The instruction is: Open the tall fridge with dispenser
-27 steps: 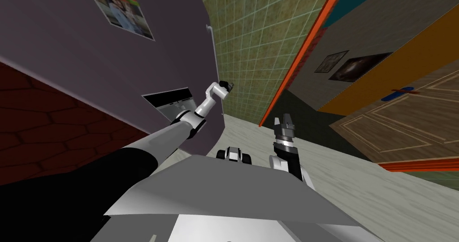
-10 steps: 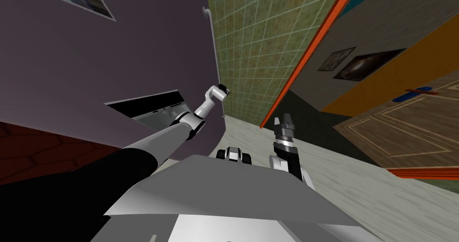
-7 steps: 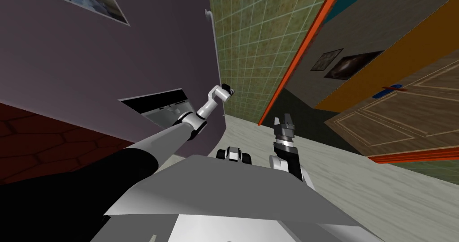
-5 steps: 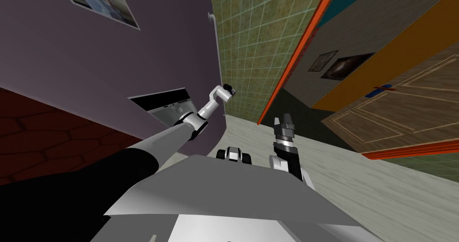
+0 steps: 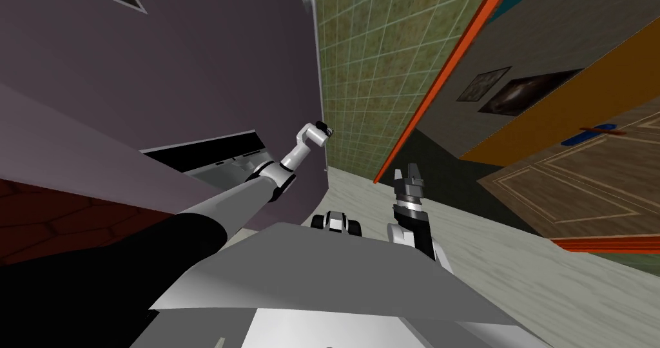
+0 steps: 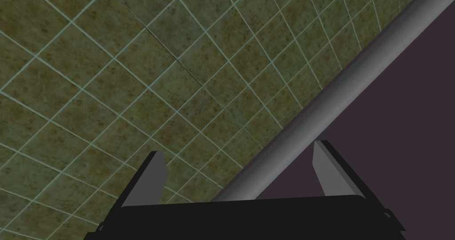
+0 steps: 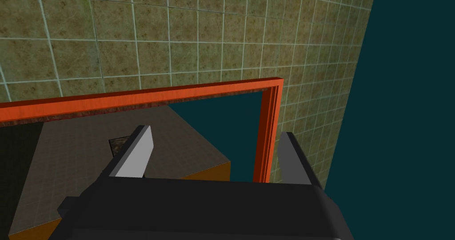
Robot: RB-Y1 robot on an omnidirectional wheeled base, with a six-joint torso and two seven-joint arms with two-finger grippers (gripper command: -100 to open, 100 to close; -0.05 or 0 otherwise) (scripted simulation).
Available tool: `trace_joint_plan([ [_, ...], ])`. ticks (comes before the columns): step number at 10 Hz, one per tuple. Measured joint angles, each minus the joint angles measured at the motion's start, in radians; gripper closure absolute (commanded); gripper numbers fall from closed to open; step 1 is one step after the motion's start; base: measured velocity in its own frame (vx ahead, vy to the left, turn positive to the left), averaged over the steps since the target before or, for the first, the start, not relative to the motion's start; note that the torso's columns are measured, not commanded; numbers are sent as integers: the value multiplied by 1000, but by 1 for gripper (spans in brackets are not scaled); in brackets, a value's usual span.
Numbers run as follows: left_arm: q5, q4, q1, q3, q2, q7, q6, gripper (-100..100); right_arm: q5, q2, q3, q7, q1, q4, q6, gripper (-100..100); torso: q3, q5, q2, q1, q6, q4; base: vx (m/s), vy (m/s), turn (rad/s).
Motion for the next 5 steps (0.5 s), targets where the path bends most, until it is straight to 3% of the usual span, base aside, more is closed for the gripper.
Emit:
trace_joint_plan([
  [3,-19,38,2,26,27,13,5,-100,0,0,0,0,0,0,0,0,-2,0,-3,2,-2,1,156,-12,63],
  [4,-21,38,0,29,33,13,7,-100,0,0,0,0,0,0,0,0,0,1,1,1,3,-1,-19,-10,-198],
  [5,-16,83,-11,34,47,6,-14,-100,0,0,0,0,-1,0,0,0,1,0,2,-3,7,-2,-71,-37,-327],
])
